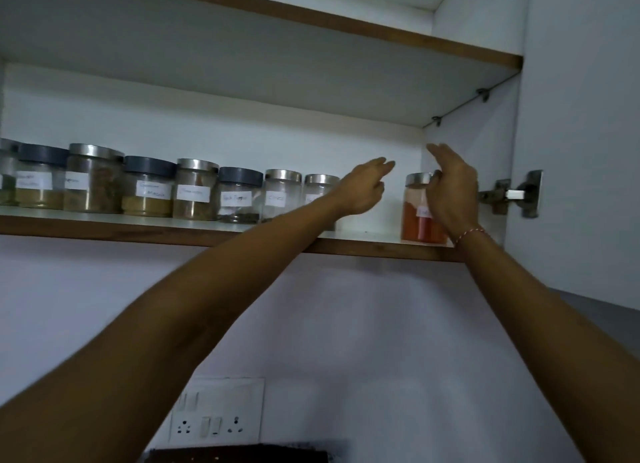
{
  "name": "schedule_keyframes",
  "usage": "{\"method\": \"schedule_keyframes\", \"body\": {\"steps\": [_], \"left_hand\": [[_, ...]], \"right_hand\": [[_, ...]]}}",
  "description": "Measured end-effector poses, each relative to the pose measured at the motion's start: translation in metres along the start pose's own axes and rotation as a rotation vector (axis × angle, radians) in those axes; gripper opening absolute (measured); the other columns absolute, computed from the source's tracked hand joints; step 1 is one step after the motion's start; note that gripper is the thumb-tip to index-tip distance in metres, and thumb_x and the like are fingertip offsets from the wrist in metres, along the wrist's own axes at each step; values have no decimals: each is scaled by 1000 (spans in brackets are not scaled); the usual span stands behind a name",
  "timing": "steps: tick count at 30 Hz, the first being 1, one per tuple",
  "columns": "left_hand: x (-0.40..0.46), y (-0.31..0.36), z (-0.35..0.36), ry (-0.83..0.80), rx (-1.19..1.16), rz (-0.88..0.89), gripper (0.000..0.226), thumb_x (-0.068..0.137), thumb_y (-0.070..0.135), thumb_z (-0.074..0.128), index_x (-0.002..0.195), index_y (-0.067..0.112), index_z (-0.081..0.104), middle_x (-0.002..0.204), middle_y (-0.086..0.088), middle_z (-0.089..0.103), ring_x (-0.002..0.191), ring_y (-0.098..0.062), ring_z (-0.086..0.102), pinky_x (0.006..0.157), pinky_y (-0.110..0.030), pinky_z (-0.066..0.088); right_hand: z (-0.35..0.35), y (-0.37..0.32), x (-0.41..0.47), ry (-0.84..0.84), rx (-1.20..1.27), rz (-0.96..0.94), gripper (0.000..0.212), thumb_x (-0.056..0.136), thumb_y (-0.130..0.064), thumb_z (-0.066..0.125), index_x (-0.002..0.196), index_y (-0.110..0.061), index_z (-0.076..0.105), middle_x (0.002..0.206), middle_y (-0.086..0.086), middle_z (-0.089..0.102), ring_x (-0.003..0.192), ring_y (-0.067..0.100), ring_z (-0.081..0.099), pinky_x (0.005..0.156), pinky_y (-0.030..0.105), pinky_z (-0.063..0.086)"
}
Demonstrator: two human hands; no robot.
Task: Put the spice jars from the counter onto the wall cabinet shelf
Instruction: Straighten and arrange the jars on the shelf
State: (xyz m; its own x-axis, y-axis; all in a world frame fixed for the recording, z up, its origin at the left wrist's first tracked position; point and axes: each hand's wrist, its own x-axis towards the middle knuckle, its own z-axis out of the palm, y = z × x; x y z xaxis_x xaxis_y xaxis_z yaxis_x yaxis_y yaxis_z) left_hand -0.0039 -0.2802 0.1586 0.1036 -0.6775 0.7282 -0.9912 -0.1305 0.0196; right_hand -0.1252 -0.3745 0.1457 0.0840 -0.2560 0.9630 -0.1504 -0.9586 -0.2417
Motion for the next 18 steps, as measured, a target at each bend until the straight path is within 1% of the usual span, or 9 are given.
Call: {"method": "schedule_keyframes", "body": {"steps": [2, 5, 6, 7, 9, 10, 12, 15, 18], "left_hand": [[10, 13, 3, -49, -9, 4, 52, 97, 6, 33, 147, 7, 19, 157, -13, 14, 146, -25, 15, 117, -33, 14], [21, 26, 4, -109, -36, -32, 56, 95, 1, 34, 148, 6, 16, 158, -13, 10, 146, -26, 12, 117, -33, 14], [23, 30, 5, -135, -50, -42, 56, 94, 0, 34, 147, 5, 17, 157, -13, 13, 146, -26, 14, 117, -33, 15], [25, 34, 7, -163, -71, -48, 54, 94, 0, 34, 146, 4, 21, 155, -15, 20, 144, -27, 20, 115, -34, 19], [27, 40, 10, -214, -119, -66, 47, 93, -2, 34, 141, 1, 33, 146, -19, 38, 135, -31, 35, 108, -37, 31], [28, 42, 11, -226, -135, -76, 45, 93, -2, 34, 138, 0, 37, 143, -20, 42, 131, -32, 39, 105, -38, 34], [30, 40, 10, -224, -135, -88, 42, 94, -2, 33, 135, -1, 40, 142, -20, 43, 131, -32, 40, 105, -38, 34], [36, 32, 3, -249, -67, -104, 42, 94, 0, 35, 136, 1, 42, 144, -17, 42, 133, -30, 37, 107, -36, 31], [44, 25, -1, -291, 17, -127, 44, 93, -2, 35, 137, 2, 42, 144, -16, 42, 134, -28, 37, 109, -35, 30]], "right_hand": [[-14, 14, 10, -73, -59, 88, 47, 90, 6, 43, 135, -9, 45, 140, 14, 47, 127, 30, 46, 106, 37, 37], [-23, 28, 14, -216, -185, 148, 44, 92, 2, 42, 135, -9, 45, 133, 21, 52, 119, 38, 52, 98, 45, 44], [-23, 31, 14, -245, -198, 164, 43, 92, 1, 42, 133, -9, 47, 131, 21, 54, 117, 38, 53, 96, 45, 45], [-22, 34, 14, -268, -192, 179, 41, 92, 1, 41, 131, -9, 51, 129, 21, 56, 116, 37, 54, 95, 43, 45], [-19, 39, 15, -288, -153, 193, 39, 93, 0, 39, 127, -10, 55, 126, 20, 59, 113, 36, 55, 94, 40, 46], [-17, 41, 15, -289, -139, 194, 38, 93, -1, 39, 127, -10, 55, 125, 20, 59, 112, 36, 56, 94, 41, 47], [-14, 46, 17, -301, -119, 179, 36, 94, -2, 41, 126, -10, 56, 122, 21, 60, 109, 36, 57, 92, 42, 49], [-5, 49, 21, -336, -89, 154, 32, 93, -5, 46, 123, -9, 59, 118, 21, 63, 103, 35, 60, 90, 44, 52], [4, 46, 28, -367, -103, 142, 31, 91, -4, 51, 121, -7, 60, 117, 22, 63, 100, 35, 60, 89, 42, 51]]}}
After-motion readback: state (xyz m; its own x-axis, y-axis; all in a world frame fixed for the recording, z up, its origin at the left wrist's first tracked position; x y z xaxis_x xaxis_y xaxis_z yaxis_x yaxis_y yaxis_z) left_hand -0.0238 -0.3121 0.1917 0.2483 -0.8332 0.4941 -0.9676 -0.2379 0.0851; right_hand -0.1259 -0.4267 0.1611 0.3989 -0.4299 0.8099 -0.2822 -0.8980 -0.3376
